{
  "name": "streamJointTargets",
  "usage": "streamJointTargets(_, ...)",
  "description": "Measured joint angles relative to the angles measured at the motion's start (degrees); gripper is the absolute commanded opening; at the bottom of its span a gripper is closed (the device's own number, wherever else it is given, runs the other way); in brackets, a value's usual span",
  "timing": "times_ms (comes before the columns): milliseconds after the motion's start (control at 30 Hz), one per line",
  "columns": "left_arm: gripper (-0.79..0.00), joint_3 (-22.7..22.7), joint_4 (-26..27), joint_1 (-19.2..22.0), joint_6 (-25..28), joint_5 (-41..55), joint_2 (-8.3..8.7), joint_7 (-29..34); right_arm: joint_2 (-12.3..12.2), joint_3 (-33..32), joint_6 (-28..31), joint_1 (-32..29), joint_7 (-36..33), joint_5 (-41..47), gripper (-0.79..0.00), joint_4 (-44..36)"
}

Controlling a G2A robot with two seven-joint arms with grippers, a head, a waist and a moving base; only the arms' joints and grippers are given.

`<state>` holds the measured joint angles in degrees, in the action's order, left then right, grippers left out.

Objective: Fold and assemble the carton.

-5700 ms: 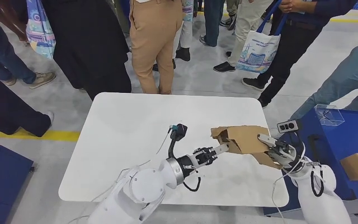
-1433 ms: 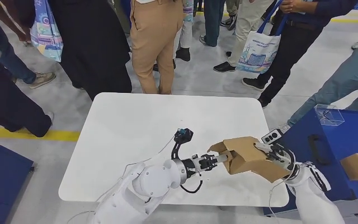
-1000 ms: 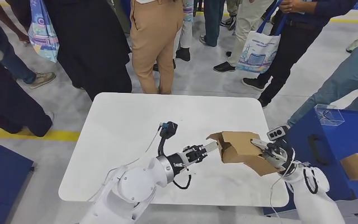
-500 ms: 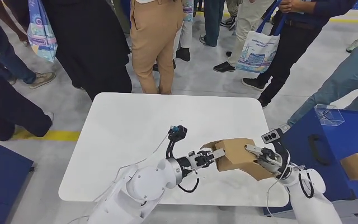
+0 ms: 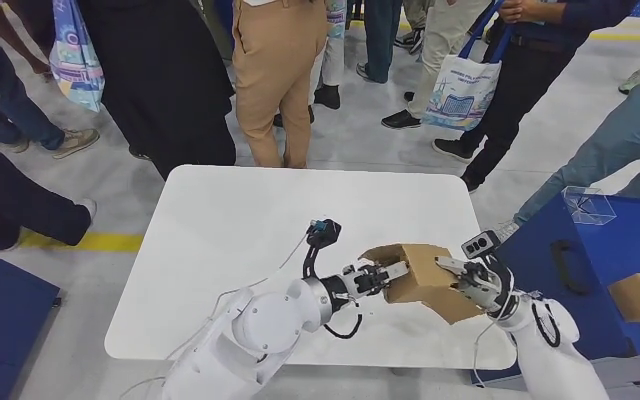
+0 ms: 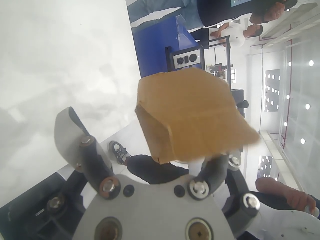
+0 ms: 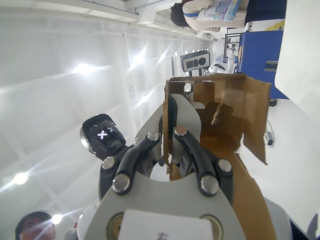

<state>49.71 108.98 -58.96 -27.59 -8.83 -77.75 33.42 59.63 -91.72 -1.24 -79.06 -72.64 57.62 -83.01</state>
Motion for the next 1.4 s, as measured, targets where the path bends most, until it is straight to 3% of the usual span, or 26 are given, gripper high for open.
streamJointTargets(233,0.000,8.09,6.89,-6.35,4.73,-0.52,1.55,-2.42,-0.31,1.62,-13.18,3.48,-1.88,2.57,-0.785,5.04)
streamJointTargets(400,0.000,14.75,7.57,-9.02,3.94,-0.97,2.62,-0.91,-0.70,2.65,-20.48,4.73,-5.23,2.63,-0.785,6.94)
streamJointTargets(467,0.000,15.16,6.68,-8.88,2.60,-2.38,2.90,0.86,-0.86,2.72,-21.53,4.80,-6.16,2.13,-0.785,7.08)
streamJointTargets(833,0.000,5.48,2.05,-3.15,1.11,-8.24,2.71,12.00,-1.40,2.23,-22.26,4.00,-7.21,2.03,-0.785,6.52)
streamJointTargets(1000,0.000,3.53,2.40,-2.34,2.98,-6.43,2.31,11.73,-1.49,2.53,-21.59,3.72,-7.07,1.95,-0.785,6.52)
streamJointTargets(1400,0.000,-0.61,-1.09,0.71,2.03,-6.68,1.52,12.63,-1.74,3.25,-21.08,3.33,-7.58,1.77,-0.785,5.70)
